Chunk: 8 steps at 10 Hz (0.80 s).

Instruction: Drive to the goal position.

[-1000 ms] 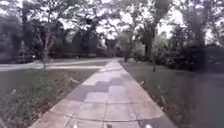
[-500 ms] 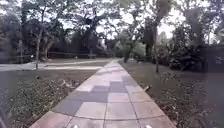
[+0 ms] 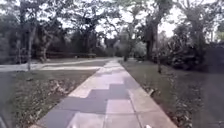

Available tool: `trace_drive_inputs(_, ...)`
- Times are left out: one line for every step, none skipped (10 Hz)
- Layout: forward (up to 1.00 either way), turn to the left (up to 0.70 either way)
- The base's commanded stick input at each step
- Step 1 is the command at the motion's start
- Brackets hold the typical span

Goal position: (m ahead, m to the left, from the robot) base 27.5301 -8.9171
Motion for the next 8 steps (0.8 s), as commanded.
trace_drive_inputs(0.70, 0.00)
trace_drive_inputs(0.70, 0.00)
trace_drive_inputs(0.70, 0.00)
trace_drive_inputs(0.70, 0.00)
trace_drive_inputs(0.70, 0.00)
trace_drive_inputs(0.70, 0.00)
trace_drive_inputs(0.70, -0.35)
trace_drive_inputs(0.70, -0.32)
